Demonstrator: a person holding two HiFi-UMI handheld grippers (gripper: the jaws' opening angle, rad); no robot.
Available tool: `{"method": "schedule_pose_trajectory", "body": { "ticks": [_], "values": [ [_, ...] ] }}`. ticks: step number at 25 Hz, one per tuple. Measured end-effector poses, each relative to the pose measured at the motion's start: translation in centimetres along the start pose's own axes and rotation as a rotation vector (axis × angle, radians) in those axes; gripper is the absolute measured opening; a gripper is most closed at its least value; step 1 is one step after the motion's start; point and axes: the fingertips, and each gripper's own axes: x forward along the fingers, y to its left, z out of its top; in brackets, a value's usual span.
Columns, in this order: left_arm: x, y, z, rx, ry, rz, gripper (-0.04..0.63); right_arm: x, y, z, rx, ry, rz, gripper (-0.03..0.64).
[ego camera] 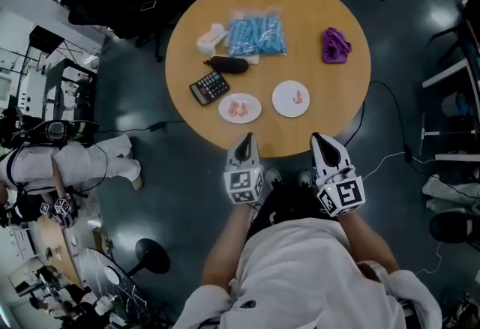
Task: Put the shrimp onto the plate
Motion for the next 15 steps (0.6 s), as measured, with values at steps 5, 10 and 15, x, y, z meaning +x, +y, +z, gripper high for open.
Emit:
{"method": "schedule_pose_trajectory", "body": {
  "ticks": [5,10,15],
  "values": [
    [5.0,2.5,-3.1,0.072,0.168,0.003,0.006,1.8,-1.4,-1.1,0.031,0.036,-0.01,0.015],
    [10.2,4.8,-7.3,0.042,0.333,0.006,0.008,3.9,-2.7,-2.6,0.044,0.078,0.016,0.015],
    [13.1,6.5,-11.2,0.033,0.465,0.014,0.008,5.3,-4.0,-4.1,0.064,0.114,0.022,0.015]
  ]
}}
